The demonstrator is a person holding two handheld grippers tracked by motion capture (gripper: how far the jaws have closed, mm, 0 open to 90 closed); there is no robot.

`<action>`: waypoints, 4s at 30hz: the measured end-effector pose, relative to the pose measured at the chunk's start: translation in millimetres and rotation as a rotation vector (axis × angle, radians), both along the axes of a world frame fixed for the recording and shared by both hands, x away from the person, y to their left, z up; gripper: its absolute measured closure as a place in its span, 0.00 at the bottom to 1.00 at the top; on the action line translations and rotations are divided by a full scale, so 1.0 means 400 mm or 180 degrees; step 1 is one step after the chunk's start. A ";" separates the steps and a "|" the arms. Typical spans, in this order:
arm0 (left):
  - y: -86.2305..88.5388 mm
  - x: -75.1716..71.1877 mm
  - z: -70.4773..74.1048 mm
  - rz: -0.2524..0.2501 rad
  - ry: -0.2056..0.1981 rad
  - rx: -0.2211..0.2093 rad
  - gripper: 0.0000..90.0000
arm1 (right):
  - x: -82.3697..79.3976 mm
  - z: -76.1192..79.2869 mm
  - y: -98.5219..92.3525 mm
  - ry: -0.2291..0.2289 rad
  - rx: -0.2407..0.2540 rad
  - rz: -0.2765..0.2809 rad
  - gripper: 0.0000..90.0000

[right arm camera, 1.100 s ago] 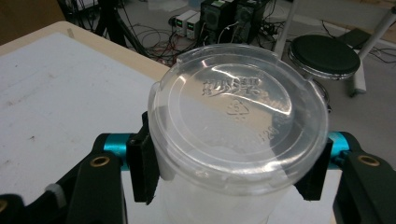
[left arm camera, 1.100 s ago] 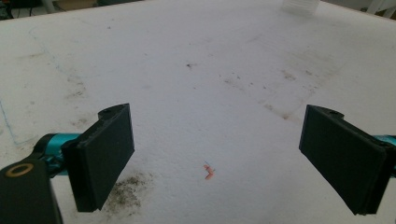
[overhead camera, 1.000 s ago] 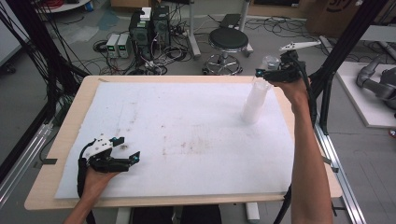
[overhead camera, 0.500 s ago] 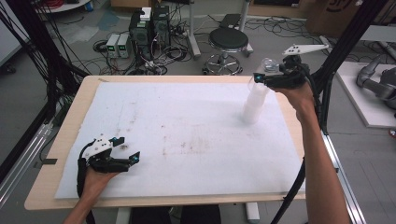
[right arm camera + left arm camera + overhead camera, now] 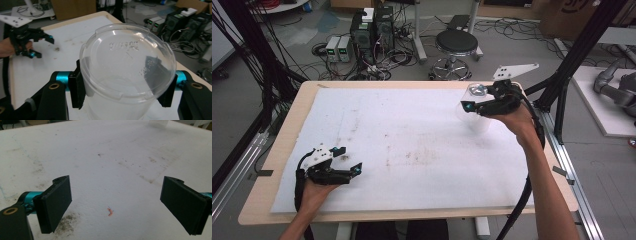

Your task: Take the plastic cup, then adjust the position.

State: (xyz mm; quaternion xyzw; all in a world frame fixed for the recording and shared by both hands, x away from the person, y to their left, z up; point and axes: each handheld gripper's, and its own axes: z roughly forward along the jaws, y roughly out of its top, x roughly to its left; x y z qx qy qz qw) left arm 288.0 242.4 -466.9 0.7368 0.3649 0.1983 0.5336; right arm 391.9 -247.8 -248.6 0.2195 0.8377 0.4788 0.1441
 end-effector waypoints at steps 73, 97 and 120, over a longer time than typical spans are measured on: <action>-0.029 0.028 0.160 -0.1466 -0.0338 -0.0412 0.11 | -0.129 -0.215 0.257 0.0019 0.0172 0.1228 0.42; -0.271 0.068 0.178 -0.2073 -0.0464 -0.0662 0.11 | -0.142 -0.213 0.291 0.0048 0.0204 0.1393 0.43; -0.348 0.090 0.161 -0.2184 -0.0449 -0.0847 0.17 | -0.141 -0.208 0.287 0.0048 0.0392 0.1441 0.43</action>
